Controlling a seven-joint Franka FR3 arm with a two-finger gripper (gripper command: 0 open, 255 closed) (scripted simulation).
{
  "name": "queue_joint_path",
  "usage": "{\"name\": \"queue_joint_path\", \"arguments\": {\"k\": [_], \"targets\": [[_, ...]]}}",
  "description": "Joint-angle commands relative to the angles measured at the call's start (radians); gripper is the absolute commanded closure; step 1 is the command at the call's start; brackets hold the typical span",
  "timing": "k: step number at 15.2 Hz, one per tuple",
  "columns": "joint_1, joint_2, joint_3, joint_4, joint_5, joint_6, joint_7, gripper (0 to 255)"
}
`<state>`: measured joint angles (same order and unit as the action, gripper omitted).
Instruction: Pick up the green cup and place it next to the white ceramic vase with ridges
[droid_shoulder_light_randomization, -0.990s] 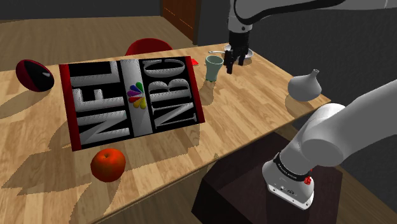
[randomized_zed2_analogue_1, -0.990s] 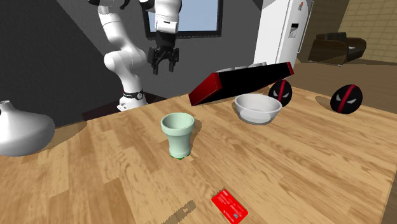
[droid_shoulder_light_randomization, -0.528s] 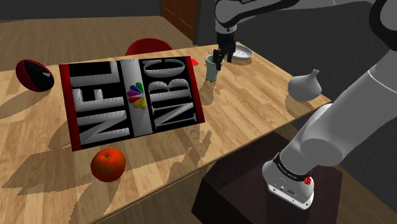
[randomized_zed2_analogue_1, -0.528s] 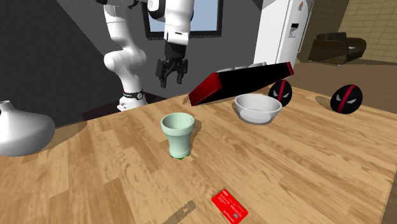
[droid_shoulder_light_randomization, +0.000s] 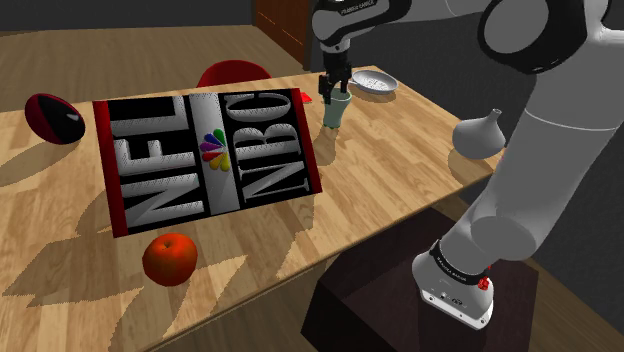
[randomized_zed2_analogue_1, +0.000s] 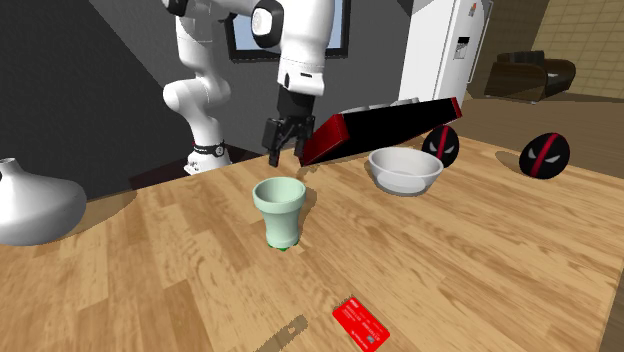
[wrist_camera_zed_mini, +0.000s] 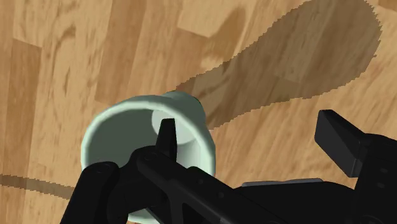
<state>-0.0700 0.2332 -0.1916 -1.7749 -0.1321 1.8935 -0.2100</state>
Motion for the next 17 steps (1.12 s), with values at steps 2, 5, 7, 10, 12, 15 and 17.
{"name": "queue_joint_path", "arguments": {"k": [2,5,7,10,12,15,17], "targets": [[-0.017,0.124,-0.002,0.136,0.013,-0.007,-0.026,0],[-0.028,0.19,-0.003,0.203,0.02,-0.005,-0.039,0],[-0.03,0.194,-0.003,0.182,0.02,0.02,-0.038,0],[-0.033,0.202,-0.004,0.153,0.02,0.057,-0.038,0],[-0.035,0.206,-0.004,0.139,0.02,0.076,-0.038,0],[-0.035,0.207,-0.004,0.139,0.02,0.076,-0.038,0],[-0.035,0.207,-0.004,0.139,0.02,0.076,-0.038,0]]}}
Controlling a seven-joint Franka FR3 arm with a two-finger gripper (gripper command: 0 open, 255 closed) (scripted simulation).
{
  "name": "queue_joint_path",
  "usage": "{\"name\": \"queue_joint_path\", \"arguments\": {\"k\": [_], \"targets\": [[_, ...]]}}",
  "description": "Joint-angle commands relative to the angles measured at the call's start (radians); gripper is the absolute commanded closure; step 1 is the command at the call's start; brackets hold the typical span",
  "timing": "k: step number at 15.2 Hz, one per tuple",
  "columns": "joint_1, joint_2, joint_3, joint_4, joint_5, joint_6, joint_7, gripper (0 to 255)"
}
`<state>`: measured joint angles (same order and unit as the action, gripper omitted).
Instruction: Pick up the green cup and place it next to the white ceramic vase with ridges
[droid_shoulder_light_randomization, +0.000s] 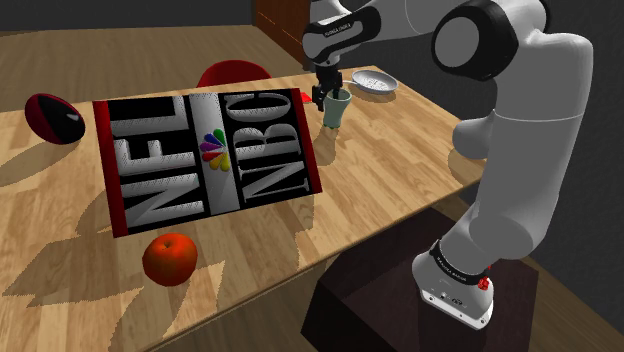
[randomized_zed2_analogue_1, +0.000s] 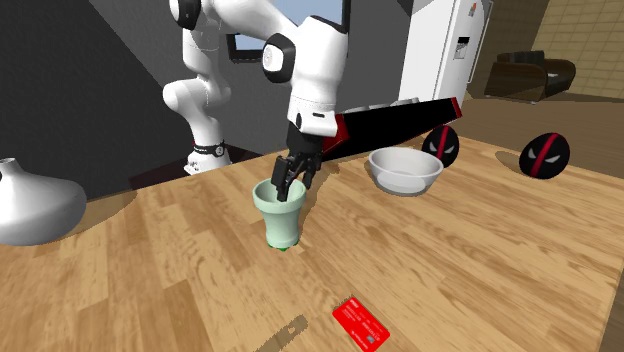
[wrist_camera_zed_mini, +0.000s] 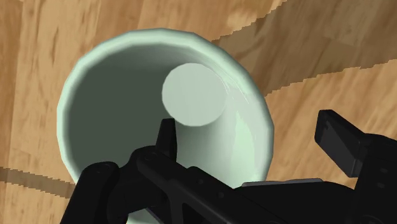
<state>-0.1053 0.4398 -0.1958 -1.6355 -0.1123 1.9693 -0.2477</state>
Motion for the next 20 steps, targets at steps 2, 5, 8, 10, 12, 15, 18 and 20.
{"name": "queue_joint_path", "arguments": {"k": [2,5,8,10,12,15,18,20], "targets": [[0.0,0.0,0.0,0.0,0.0,0.0,0.0,0],[0.0,0.0,0.0,0.0,0.0,0.0,0.0,255],[0.0,0.0,0.0,0.0,0.0,0.0,0.0,255],[0.0,0.0,0.0,0.0,0.0,0.0,0.0,255],[0.0,0.0,0.0,0.0,0.0,0.0,0.0,255],[0.001,-0.014,-0.001,0.02,-0.001,-0.033,-0.004,255],[0.002,-0.027,-0.002,0.042,-0.002,-0.068,-0.008,255],[0.002,-0.034,-0.002,0.058,-0.002,-0.091,-0.011,255]]}}
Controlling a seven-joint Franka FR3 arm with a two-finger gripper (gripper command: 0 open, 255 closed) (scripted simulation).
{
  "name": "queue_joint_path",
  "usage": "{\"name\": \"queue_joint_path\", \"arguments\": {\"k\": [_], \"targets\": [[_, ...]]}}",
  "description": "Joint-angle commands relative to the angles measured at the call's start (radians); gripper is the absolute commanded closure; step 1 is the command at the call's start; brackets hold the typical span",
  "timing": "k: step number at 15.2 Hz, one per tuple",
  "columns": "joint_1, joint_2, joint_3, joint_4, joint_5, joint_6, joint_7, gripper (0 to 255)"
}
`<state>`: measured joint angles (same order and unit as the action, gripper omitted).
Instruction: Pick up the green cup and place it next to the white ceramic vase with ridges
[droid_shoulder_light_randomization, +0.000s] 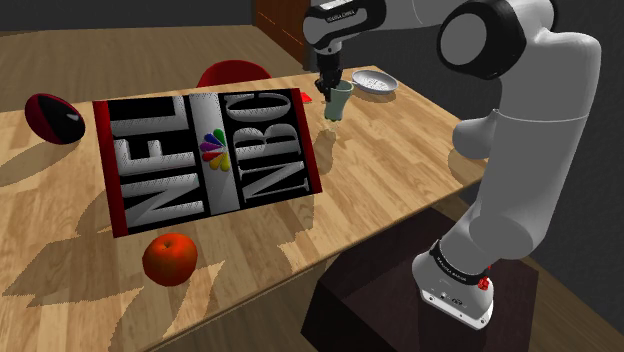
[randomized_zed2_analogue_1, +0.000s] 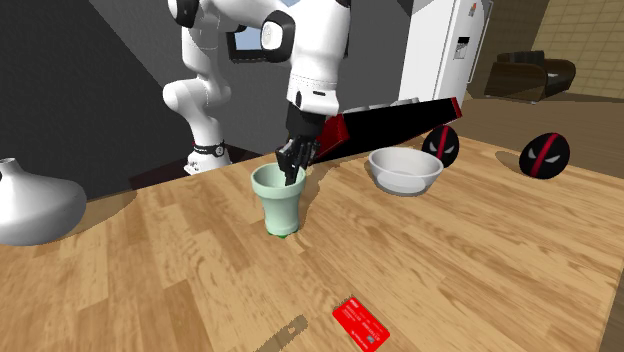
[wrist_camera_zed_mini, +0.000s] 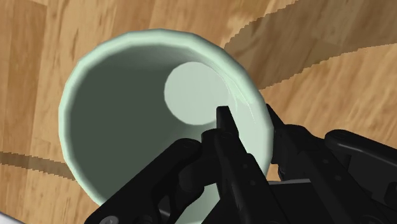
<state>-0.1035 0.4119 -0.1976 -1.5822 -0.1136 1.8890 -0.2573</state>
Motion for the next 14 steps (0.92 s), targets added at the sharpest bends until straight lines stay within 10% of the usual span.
{"name": "queue_joint_path", "arguments": {"k": [1,14], "targets": [[0.0,-0.01,-0.001,0.013,-0.001,-0.023,-0.003,255],[0.001,-0.035,-0.003,0.151,-0.001,-0.184,-0.025,255]]}}
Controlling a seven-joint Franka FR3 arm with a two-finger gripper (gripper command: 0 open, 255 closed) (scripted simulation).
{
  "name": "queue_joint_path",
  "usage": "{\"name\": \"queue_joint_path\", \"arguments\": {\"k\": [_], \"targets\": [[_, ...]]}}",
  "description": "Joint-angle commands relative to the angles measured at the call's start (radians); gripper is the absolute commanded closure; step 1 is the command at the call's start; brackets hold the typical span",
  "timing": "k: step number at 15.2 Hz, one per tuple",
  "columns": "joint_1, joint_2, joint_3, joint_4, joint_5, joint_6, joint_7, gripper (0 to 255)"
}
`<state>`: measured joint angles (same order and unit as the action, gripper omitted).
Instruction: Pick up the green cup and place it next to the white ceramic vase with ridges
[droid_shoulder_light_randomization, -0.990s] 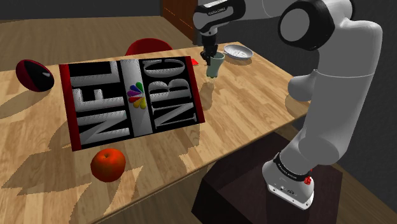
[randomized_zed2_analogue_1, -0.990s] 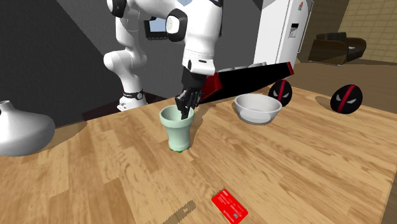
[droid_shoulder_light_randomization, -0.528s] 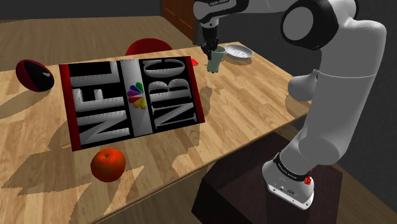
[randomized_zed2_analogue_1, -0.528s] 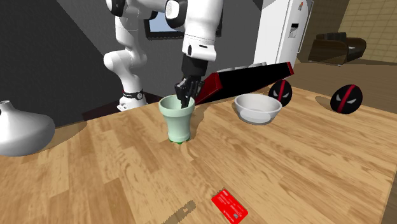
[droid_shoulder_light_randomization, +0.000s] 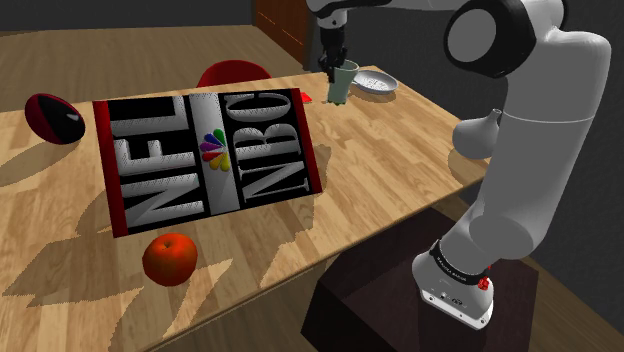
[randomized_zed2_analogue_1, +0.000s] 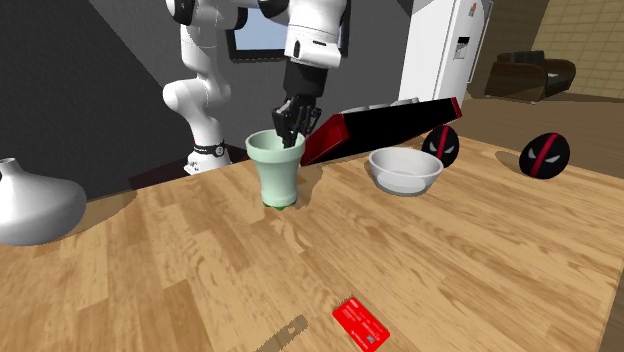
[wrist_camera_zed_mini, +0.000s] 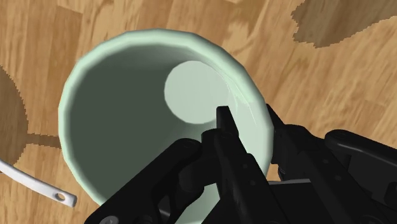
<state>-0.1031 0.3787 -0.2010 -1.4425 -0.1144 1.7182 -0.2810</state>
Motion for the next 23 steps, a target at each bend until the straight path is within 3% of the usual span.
{"name": "queue_joint_path", "arguments": {"k": [1,14,23], "targets": [[0.0,-0.002,0.0,0.025,0.0,-0.026,-0.003,255],[-0.007,0.023,-0.003,0.236,0.006,-0.211,-0.032,255],[-0.02,0.086,-0.006,0.458,0.015,-0.368,-0.059,255]]}}
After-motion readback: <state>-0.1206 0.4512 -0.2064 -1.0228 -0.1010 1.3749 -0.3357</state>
